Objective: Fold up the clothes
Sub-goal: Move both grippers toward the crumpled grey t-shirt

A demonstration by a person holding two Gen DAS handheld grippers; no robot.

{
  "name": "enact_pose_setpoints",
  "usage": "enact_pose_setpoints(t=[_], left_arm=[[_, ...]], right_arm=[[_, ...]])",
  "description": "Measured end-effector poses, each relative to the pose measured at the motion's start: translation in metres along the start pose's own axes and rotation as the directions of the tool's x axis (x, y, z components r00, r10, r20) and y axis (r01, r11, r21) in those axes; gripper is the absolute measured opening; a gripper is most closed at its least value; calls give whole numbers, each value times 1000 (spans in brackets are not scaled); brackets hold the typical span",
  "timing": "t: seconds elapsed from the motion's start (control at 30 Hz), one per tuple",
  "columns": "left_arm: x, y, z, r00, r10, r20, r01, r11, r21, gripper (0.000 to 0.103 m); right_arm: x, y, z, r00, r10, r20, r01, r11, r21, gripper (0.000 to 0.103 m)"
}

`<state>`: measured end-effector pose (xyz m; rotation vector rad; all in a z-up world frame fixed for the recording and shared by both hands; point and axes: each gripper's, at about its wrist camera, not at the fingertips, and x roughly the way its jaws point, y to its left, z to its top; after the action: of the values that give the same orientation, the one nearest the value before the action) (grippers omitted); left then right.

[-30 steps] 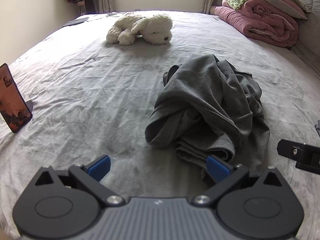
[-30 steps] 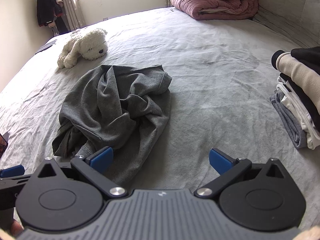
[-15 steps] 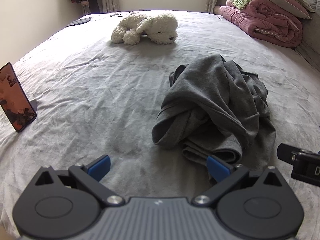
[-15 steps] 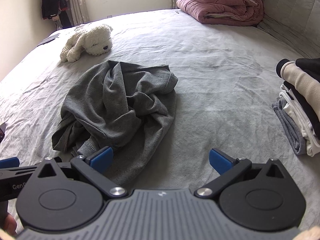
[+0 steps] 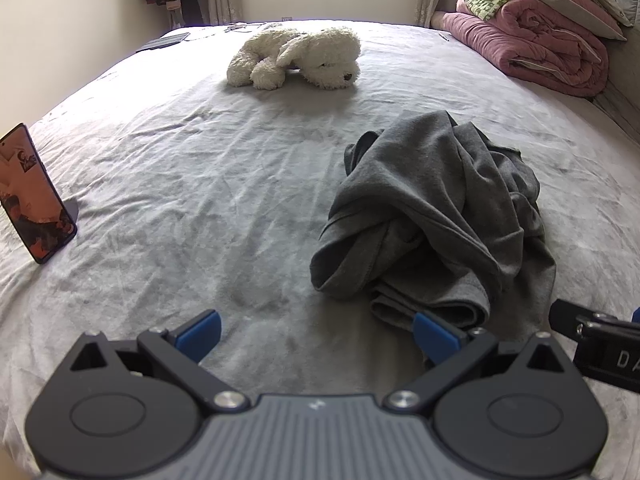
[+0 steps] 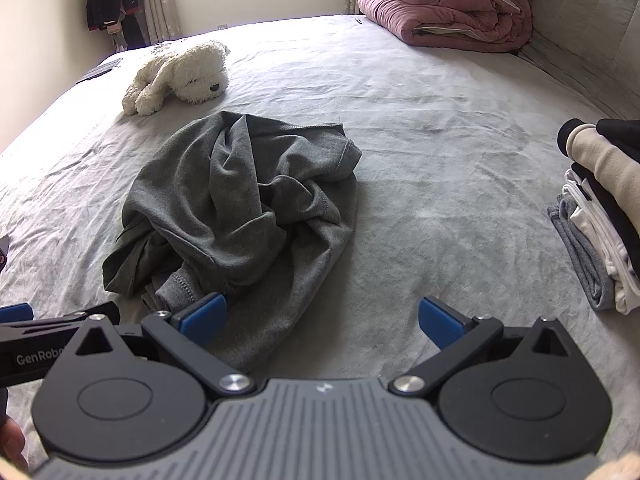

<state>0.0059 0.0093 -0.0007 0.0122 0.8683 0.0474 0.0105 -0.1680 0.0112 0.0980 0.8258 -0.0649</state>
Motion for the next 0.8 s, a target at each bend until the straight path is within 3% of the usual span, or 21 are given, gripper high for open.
enact_pose_setpoints(t=[0.8], left_arm=[[-4, 5, 3, 1000, 18, 20, -18, 1000, -11, 103]], right_arm=[[2, 4, -2, 1000, -3, -4, 3, 1000, -17, 103]])
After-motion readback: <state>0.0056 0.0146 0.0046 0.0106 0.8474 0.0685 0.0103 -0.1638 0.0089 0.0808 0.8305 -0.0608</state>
